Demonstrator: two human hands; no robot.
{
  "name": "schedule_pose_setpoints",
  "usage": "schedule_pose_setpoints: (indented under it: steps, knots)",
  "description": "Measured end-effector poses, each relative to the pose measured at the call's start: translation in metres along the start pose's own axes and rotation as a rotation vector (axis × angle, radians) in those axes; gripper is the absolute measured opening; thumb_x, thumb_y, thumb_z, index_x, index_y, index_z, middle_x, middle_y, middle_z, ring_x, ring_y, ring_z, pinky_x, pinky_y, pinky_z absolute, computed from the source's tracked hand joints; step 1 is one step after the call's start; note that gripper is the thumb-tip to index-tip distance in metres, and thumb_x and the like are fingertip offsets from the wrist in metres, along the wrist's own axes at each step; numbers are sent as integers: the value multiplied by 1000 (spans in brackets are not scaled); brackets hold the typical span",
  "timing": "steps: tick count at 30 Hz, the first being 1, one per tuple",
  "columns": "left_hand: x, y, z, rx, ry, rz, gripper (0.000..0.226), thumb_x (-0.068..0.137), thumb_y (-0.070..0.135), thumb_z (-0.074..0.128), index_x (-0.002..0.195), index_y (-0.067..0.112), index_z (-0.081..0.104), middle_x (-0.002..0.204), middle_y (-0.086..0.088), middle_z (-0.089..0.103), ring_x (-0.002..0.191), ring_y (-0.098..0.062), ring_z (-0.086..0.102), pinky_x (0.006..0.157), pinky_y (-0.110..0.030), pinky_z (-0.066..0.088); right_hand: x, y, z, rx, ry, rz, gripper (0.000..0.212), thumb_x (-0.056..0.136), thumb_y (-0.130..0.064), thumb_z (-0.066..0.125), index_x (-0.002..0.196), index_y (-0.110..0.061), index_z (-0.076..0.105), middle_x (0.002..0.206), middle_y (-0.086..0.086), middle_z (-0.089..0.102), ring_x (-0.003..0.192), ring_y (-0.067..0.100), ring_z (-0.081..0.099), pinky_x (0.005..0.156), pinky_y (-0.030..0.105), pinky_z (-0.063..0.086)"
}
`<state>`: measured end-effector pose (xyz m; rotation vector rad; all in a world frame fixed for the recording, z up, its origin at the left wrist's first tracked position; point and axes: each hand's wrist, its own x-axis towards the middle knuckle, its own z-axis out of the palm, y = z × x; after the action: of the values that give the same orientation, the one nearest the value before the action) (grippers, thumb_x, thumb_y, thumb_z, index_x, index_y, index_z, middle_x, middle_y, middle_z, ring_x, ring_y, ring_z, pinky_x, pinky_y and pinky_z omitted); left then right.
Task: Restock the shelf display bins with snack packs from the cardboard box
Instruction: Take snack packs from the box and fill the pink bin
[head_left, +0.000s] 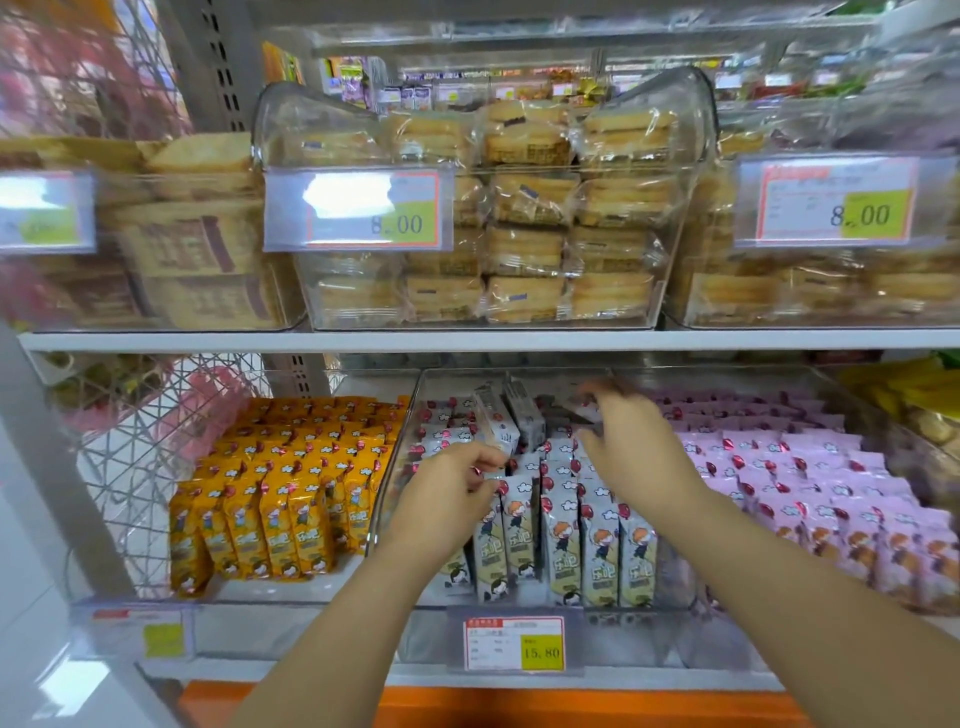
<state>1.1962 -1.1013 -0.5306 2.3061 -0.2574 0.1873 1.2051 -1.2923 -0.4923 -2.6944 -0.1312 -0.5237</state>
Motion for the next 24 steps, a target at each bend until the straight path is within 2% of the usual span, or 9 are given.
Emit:
schedule_pose_setpoints:
  steps: [2,5,9,11,14,16,18,21,24]
  knots:
    - [-1,0,0,50,3,5,28,92,14,61,117,25,63,94,18,55,81,1,51,71,-13,41,-19,-2,-10,222,146,-9,30,91,-16,62,120,-18,53,98,-2,52,76,16,55,66,22,43]
    - [-3,0,-1,176,-60,43,38,90,20,65,126,27,57,127,11,53,112,-6,49,93,-18,37,-42,-4,-18,543,105,43,34,86,-17,68,111,-31,50,82,-9,53,58,9,52,48,12,38]
    - [-4,1,-2,492,-134,82,56,89,30,65,140,36,40,143,8,42,129,-16,40,103,-33,36,-44,-3,-20,723,3,90,42,84,-15,71,112,-33,45,97,-17,55,69,6,53,58,11,44]
    - [-3,1,-3,639,-104,104,60,89,39,63,142,39,34,144,8,40,133,-19,36,106,-38,31,-42,-4,-21,733,-19,88,40,85,-18,71,111,-34,46,94,-10,60,70,10,54,60,15,45]
    - [-2,-1,-4,702,-95,97,62,88,44,62,141,40,32,143,7,40,135,-20,34,110,-41,25,-38,-8,-20,708,-115,54,32,84,-18,71,98,-37,50,88,-3,67,71,13,61,67,30,52]
    - [-2,-2,-3,737,-131,92,66,84,45,65,141,39,32,143,6,40,135,-21,33,112,-44,22,-36,-12,-15,631,-212,-12,28,84,-16,71,96,-34,53,80,-8,65,57,2,54,57,19,47]
    - [-2,-2,-1,787,-152,95,70,83,46,66,143,36,30,145,4,39,135,-23,33,111,-45,21,-36,-16,-7,513,-308,-59,27,84,-17,71,102,-29,54,76,-8,62,55,0,50,54,15,42]
    - [-3,-3,0,858,-142,126,75,84,49,65,146,33,25,146,2,36,136,-24,31,112,-45,21,-36,-16,6,325,-376,-88,36,86,-24,69,118,-30,54,103,-1,63,87,11,59,79,28,49]
    - [-4,-4,0,902,-149,171,78,83,51,64,146,31,22,145,1,35,135,-24,30,110,-42,21,-38,-17,10,204,-401,-96,47,87,-30,67,131,-32,48,128,3,51,113,19,52,94,29,41]
